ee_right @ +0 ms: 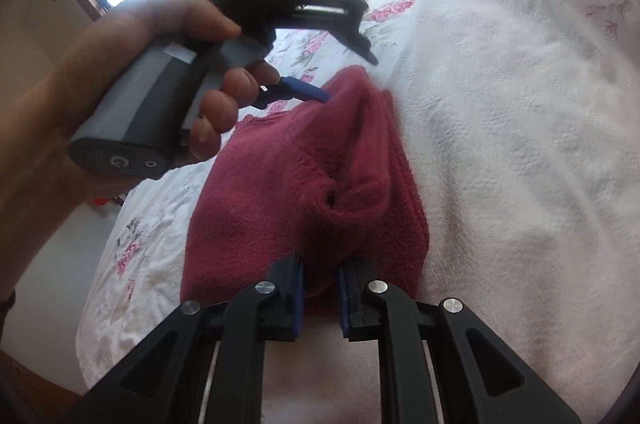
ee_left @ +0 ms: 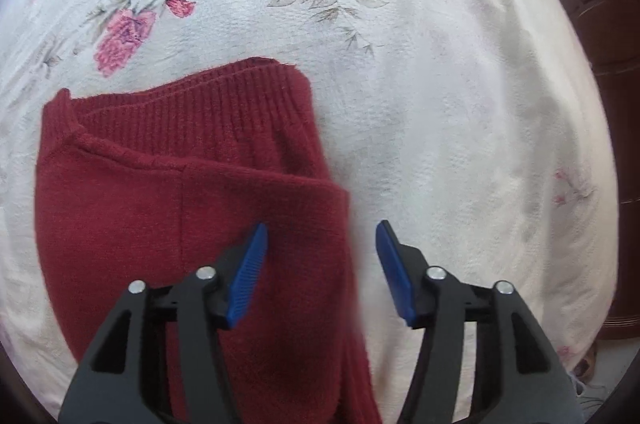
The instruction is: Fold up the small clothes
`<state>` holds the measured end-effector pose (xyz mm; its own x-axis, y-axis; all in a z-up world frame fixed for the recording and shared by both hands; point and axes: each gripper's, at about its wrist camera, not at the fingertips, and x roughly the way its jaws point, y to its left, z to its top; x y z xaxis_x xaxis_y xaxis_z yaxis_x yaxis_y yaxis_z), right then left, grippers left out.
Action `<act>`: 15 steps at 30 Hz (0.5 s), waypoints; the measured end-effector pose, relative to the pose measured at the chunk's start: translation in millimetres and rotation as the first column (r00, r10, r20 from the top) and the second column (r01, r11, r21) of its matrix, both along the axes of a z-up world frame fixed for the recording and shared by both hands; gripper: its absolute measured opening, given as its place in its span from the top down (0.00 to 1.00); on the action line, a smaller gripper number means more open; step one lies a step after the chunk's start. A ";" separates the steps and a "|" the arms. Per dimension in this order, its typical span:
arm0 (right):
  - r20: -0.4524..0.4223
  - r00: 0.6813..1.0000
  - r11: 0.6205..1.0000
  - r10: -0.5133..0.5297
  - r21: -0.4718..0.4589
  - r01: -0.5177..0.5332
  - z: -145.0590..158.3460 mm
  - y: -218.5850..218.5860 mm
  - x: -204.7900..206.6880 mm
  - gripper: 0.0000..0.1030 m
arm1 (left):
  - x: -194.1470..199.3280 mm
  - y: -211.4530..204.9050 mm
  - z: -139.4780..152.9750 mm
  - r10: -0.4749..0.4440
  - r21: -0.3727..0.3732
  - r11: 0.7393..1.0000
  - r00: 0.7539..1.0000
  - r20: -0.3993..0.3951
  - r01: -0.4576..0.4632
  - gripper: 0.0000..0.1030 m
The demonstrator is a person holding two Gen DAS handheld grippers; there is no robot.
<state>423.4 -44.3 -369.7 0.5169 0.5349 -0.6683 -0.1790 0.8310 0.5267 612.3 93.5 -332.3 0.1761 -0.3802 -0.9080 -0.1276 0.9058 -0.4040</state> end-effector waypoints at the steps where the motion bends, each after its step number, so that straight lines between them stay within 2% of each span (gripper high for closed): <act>1: -0.015 1.000 1.000 0.018 0.014 -0.018 -2.3 -2.4 3.1 0.85 | -1.5 9.8 1.0 0.026 -0.047 0.999 1.000 0.006 -0.025 0.32; 3: -0.031 0.998 0.998 0.045 0.052 -0.043 -3.2 -9.1 8.2 0.75 | -6.4 31.9 6.7 0.072 -0.115 0.991 0.997 0.024 -0.068 0.31; 5: -0.050 0.996 0.994 0.068 0.089 -0.063 -2.6 -17.3 14.2 0.57 | -14.3 55.7 17.1 0.098 -0.159 0.983 0.994 0.044 -0.090 0.29; 6: -0.059 0.995 0.990 0.077 0.122 -0.069 -1.5 -23.0 17.5 0.53 | -20.4 68.4 23.2 0.104 -0.180 0.979 0.993 0.057 -0.093 0.28; 8: -0.095 0.989 0.974 0.113 0.209 -0.091 -1.7 -32.2 26.9 0.29 | -36.2 88.9 35.9 0.107 -0.204 0.975 0.991 0.083 -0.088 0.25; 13: -0.232 0.951 0.909 0.203 0.406 -0.094 -20.0 -43.2 59.3 0.28 | -88.7 132.2 57.6 0.066 -0.263 0.964 0.991 0.120 -0.032 0.23; 15: -0.280 0.927 0.897 0.248 0.427 -0.111 -29.8 -40.0 69.0 0.36 | -111.1 144.3 56.6 0.056 -0.296 0.955 0.991 0.120 -0.018 0.21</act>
